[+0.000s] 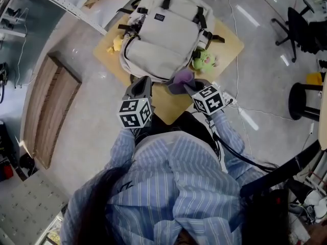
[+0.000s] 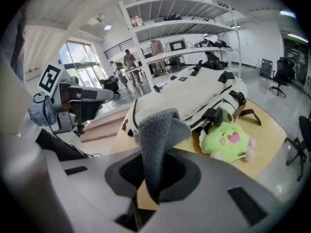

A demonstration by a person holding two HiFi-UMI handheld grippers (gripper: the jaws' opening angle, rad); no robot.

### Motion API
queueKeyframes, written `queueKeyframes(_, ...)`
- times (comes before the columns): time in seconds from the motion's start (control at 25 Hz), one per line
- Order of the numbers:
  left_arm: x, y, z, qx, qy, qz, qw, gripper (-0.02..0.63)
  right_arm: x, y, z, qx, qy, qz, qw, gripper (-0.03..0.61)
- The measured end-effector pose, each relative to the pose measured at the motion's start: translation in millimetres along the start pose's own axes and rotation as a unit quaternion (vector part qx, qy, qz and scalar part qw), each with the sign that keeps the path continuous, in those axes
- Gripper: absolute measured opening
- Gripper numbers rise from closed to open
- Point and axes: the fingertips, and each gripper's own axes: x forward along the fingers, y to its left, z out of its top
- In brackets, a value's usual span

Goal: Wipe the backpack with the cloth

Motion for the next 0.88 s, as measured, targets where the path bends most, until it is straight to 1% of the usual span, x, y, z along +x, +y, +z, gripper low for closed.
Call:
queueKeyframes(0.16, 2.0, -8.7, 0.4, 0.004, 0.001, 0.004, 1.0000, 0.014, -2.7, 4.6, 2.6, -0.044, 0.009, 0.020, 0.999, 0.041)
queueKeyframes(0.28, 6.3, -13.7, 2.5, 0.009, 0.001, 0.005, 1.0000, 0.014, -1.5, -0.2, 5.2, -0.077, 0.014, 0.030, 0.996, 0.041)
queueKeyframes(0.48, 14.0, -24.2, 3.5, 0.018, 0.005, -0.002, 0.9998, 0.014, -6.5, -31.5, 15.2, -0.109, 0.020, 0.015, 0.994, 0.041)
queueKeyframes(0.68, 22.0, -33.8, 8.7, 0.029, 0.007, -0.013, 0.9995, 0.014, -19.9, -74.8, 31.0, -0.118, 0.018, -0.016, 0.993, 0.041)
queueKeyframes(0.88, 33.0, -45.7, 16.3, 0.038, 0.005, -0.023, 0.9990, 0.014, -32.0, -128.1, 42.5, -0.096, 0.014, -0.044, 0.994, 0.041)
